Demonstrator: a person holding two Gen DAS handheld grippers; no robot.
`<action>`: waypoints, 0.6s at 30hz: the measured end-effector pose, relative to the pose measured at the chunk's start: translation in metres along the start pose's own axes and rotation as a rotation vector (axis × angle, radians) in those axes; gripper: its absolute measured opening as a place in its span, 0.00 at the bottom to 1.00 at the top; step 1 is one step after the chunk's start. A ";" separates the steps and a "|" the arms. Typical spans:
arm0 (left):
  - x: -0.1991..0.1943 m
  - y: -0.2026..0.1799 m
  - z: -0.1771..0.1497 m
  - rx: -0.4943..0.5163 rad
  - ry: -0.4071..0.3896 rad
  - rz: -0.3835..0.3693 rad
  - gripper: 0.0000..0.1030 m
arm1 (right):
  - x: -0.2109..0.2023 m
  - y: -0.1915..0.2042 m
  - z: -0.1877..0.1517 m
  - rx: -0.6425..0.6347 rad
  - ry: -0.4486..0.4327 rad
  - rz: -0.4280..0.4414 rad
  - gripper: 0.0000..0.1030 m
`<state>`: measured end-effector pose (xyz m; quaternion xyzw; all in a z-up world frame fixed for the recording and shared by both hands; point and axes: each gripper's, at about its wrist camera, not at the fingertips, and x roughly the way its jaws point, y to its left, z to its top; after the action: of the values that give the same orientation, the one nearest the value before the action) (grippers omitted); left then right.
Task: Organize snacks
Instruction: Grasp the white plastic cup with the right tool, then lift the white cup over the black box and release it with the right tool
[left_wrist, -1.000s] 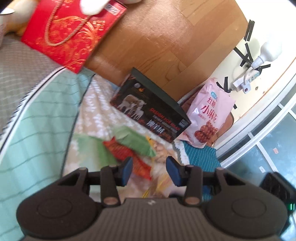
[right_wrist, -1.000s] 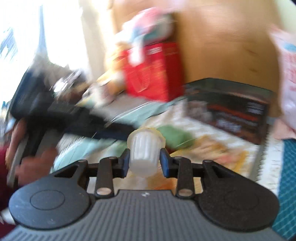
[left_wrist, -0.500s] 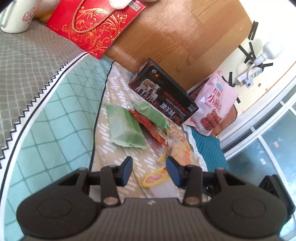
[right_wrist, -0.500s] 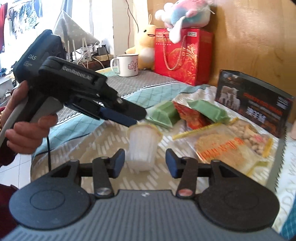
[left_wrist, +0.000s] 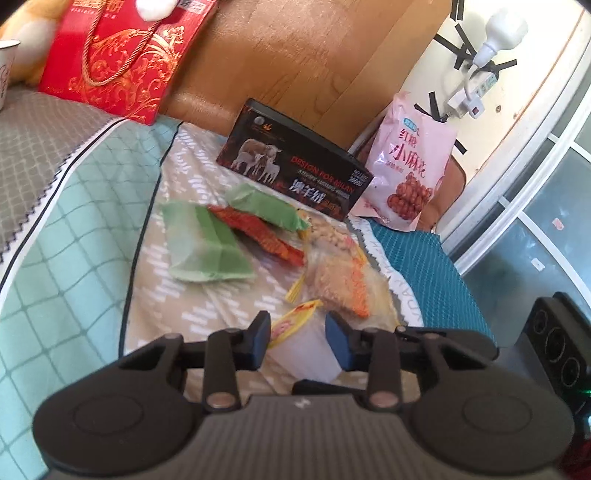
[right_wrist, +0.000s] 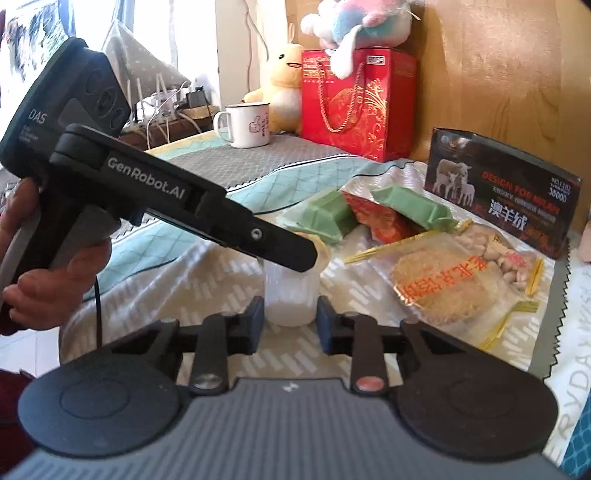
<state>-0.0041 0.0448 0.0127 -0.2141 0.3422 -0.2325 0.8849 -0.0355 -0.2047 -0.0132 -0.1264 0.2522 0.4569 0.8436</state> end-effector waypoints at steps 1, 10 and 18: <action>-0.001 -0.002 0.004 0.005 -0.003 -0.013 0.30 | -0.002 0.000 0.001 0.003 -0.011 -0.005 0.32; 0.028 -0.043 0.080 0.127 -0.086 -0.064 0.30 | -0.014 -0.047 0.046 -0.009 -0.172 -0.155 0.32; 0.110 -0.072 0.167 0.167 -0.155 -0.062 0.30 | 0.015 -0.143 0.098 0.032 -0.187 -0.314 0.32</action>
<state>0.1671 -0.0375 0.1087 -0.1674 0.2455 -0.2702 0.9158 0.1212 -0.2293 0.0587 -0.1078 0.1570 0.3255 0.9262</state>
